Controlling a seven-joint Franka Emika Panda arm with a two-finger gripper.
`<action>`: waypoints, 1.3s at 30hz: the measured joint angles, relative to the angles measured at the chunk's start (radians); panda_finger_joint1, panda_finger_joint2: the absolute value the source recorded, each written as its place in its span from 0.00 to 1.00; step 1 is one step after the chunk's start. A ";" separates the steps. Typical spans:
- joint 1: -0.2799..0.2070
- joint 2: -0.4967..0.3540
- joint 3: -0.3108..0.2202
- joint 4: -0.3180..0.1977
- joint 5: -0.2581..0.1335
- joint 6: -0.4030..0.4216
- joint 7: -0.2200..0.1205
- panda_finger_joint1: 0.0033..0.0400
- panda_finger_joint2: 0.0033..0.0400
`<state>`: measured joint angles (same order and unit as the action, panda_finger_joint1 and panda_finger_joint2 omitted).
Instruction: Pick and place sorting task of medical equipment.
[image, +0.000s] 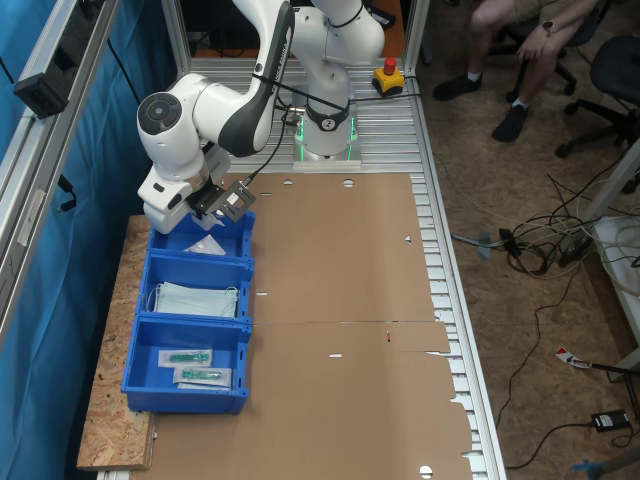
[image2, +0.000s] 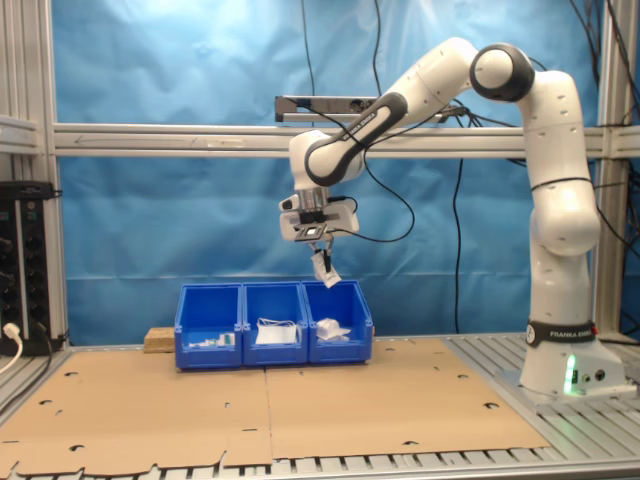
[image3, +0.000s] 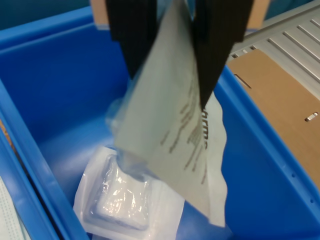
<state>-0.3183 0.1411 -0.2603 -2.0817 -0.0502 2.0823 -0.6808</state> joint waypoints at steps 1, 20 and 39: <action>0.000 0.000 0.000 0.000 0.000 0.000 0.000 0.05 0.05; 0.000 0.000 -0.002 0.000 0.000 0.009 0.000 0.52 0.52; 0.092 -0.106 -0.005 -0.002 0.000 0.010 0.000 0.99 0.99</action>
<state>-0.2264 0.0356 -0.2654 -2.0842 -0.0502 2.0920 -0.6808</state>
